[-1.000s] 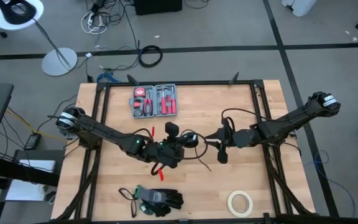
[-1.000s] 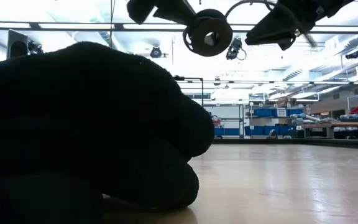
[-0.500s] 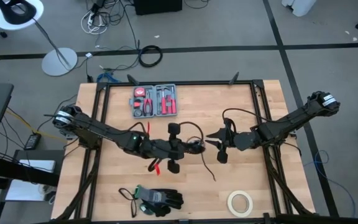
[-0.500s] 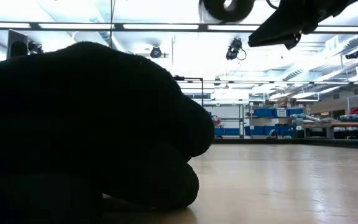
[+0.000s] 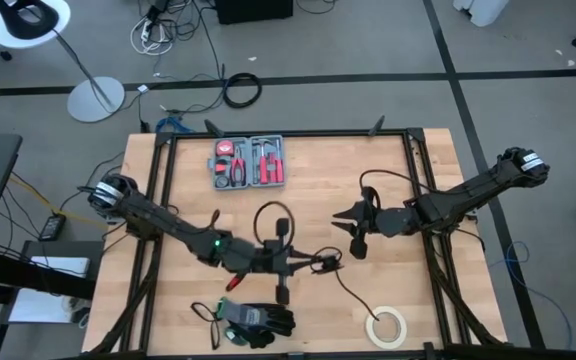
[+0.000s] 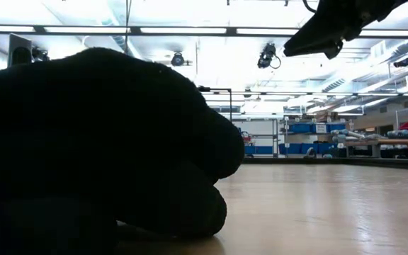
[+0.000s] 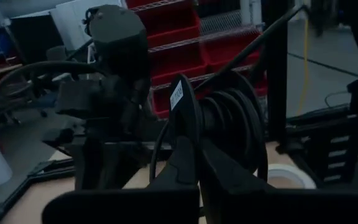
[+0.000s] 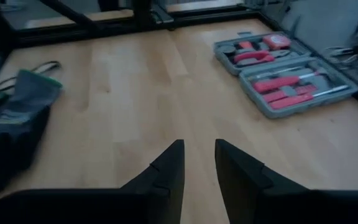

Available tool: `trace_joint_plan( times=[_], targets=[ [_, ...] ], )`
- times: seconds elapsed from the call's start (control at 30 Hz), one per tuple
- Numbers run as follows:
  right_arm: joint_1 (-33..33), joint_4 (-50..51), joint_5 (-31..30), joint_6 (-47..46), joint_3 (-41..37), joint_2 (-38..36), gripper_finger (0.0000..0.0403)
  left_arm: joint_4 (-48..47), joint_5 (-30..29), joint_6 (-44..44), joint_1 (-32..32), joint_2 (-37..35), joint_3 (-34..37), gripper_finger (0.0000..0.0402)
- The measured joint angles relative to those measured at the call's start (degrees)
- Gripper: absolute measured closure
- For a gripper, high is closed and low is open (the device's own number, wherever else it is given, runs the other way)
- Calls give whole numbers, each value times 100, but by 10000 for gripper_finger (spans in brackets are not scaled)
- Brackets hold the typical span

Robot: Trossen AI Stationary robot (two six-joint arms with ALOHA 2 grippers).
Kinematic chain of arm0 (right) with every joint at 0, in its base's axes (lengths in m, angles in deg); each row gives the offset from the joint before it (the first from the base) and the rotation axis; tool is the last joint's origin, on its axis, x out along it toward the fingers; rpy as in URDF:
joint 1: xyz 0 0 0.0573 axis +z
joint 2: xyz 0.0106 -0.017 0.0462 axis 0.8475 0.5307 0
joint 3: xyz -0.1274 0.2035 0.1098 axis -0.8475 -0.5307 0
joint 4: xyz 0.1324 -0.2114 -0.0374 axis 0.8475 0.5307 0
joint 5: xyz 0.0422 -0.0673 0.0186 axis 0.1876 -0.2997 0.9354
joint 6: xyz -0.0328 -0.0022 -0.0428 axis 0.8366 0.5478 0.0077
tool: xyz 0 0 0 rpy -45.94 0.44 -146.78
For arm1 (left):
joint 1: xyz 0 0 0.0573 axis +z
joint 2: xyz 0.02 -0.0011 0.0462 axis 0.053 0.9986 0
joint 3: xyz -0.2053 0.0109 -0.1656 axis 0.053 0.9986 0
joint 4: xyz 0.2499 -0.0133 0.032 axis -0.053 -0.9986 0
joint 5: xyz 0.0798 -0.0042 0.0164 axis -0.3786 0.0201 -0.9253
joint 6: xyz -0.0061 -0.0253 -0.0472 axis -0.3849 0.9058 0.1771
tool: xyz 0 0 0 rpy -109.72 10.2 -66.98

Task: Coil cords
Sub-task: Uncoil the black wire cable from the black spool

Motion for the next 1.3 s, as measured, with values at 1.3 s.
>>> trace_joint_plan(
  times=[1.3],
  targets=[
    [-245,-864,974,166,-184,343,321,1688,-734,1512,634,92,1869,401]
  ],
)
